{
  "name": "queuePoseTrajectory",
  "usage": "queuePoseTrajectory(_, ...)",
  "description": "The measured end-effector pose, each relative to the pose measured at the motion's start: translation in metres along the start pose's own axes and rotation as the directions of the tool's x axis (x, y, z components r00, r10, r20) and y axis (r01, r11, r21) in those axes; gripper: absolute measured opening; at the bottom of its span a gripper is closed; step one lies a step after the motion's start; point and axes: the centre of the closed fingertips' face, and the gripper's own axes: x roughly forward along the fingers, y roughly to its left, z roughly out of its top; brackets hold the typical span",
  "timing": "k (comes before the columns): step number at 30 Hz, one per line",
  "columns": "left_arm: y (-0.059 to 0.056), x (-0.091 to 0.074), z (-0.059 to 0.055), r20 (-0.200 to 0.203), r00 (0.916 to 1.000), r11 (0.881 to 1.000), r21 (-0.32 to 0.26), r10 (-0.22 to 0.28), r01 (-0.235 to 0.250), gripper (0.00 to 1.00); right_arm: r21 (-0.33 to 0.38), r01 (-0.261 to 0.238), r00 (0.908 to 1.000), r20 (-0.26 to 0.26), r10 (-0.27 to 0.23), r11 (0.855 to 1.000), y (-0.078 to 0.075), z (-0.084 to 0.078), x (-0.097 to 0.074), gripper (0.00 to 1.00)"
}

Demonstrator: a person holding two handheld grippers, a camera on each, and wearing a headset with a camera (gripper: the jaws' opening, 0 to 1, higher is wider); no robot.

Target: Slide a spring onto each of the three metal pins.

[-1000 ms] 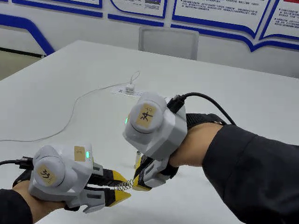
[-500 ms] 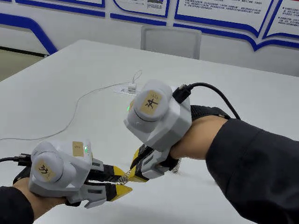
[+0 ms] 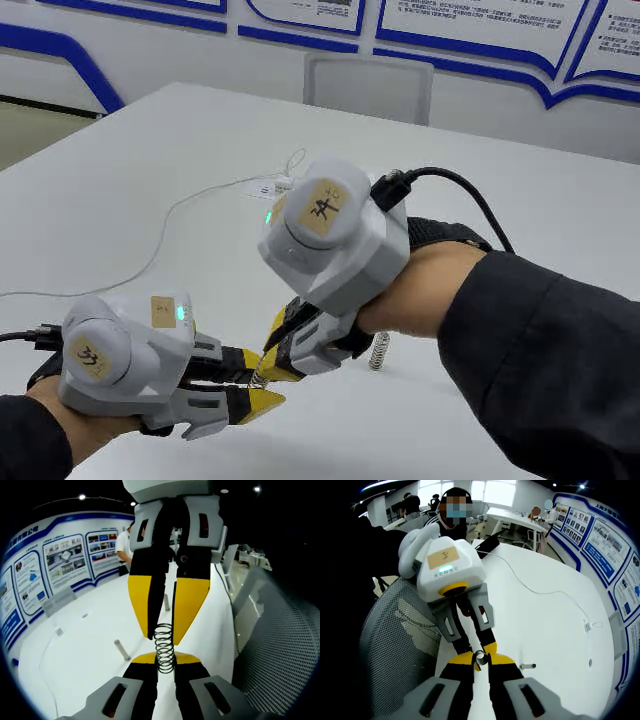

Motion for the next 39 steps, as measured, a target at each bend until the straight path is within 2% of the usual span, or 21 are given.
queuePoseTrajectory(7,0.001,-0.001,0.002,0.009,1.0,1.0,-0.006,0.002,-0.002,0.11,-0.014,-0.004,0.9999,0.012,0.004,1.0,0.002,0.007,0.003,0.11)
queuePoseTrajectory(13,0.002,-0.001,0.001,0.012,0.9999,1.0,-0.016,0.007,-0.006,0.12,-0.015,-0.003,0.9999,0.011,0.003,1.0,0.001,0.007,0.003,0.11)
queuePoseTrajectory(18,0.004,-0.002,0.003,0.028,0.9995,0.999,-0.051,0.011,-0.01,0.13,-0.018,0.005,1.0,-0.001,-0.005,1.0,-0.003,0.003,0.002,0.11)
queuePoseTrajectory(24,0.01,-0.006,0.002,0.035,0.9987,0.994,-0.109,0.037,-0.033,0.21,-0.016,0.014,0.9998,-0.016,-0.014,1.0,-0.008,-0.002,0.001,0.11)
queuePoseTrajectory(31,0.014,-0.011,-0.002,0.036,0.9976,0.989,-0.141,0.06,-0.054,0.26,-0.003,0.028,0.9994,-0.02,-0.028,1.0,-0.017,-0.006,-0.004,0.11)
queuePoseTrajectory(39,0.018,-0.017,-0.007,0.036,0.9956,0.981,-0.178,0.087,-0.08,0.32,0.021,0.064,0.9978,-0.016,-0.064,0.998,-0.035,-0.009,-0.015,0.11)
